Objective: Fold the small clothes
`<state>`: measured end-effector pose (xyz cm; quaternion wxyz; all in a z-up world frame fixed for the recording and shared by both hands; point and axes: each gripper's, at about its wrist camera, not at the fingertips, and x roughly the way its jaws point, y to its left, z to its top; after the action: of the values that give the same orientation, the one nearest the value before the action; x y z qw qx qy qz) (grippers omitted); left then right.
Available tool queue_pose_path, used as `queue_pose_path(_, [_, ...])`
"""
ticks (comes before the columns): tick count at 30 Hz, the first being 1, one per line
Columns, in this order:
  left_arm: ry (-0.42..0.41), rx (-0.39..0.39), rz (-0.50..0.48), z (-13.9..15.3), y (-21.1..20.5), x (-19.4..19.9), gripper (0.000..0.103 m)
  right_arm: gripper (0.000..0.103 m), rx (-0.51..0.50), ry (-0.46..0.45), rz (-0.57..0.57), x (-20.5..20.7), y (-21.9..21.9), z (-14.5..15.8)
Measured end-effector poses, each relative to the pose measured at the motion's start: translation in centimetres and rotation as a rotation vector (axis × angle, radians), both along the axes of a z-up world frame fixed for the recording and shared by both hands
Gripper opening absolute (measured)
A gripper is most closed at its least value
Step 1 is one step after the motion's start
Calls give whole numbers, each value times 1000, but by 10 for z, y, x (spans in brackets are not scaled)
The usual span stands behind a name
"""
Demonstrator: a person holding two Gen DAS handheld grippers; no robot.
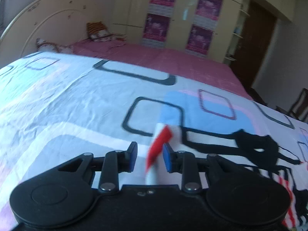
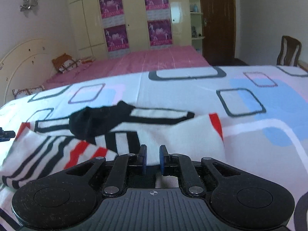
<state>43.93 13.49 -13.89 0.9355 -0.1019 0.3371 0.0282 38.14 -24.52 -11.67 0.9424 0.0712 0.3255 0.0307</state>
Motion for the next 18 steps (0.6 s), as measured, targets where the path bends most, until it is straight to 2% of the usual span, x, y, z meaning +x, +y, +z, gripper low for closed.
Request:
queue_pose_path(2, [-3,2,-35,5,-9,-1,35,16,3,-13,13,1,4,5])
queue_pose_path(3, [-6,4,-56,7,-15,-1,36,32,3,-16,20,1,7,6])
queue_pose_path(4, [-5,9,-78,8,-21,-1,38,52,2,-23,30,1,10,7])
queue_pose_path(5, [0,13,-96,7,-27,0,38,57,-1,-29,35,1,14,7])
queue_pose_path(10, [44,19,-138,-7,-41,10,38,56,15,-20,72,6,27,3])
queue_pose_path(11, [54,23,-143,-10,-42,12,38,52,13,-14,77,8,29,1])
queue_pose_path(13, [71,34,-141,-17,-43,19,38,31,18,10,100,12,34,-3])
queue_pose_path(15, [94,50,-128,-26,-40,29,38,28,11,30,122,15,40,-7])
queue_pose_path(18, [80,63,-120,-32,-35,36,41,28,-6,41,151,19,49,-13])
